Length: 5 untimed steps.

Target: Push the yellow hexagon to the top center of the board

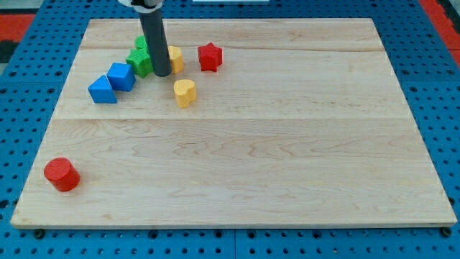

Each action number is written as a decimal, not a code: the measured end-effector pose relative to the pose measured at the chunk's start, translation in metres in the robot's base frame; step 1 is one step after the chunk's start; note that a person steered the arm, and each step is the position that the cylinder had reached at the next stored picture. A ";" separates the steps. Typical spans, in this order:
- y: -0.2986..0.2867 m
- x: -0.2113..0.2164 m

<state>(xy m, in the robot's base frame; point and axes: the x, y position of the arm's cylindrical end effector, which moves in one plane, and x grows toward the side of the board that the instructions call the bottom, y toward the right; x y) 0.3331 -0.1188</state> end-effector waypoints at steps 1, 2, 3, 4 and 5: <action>0.019 -0.023; 0.047 -0.048; 0.018 -0.054; 0.038 -0.080; 0.050 -0.100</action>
<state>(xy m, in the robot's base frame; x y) 0.2333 -0.0693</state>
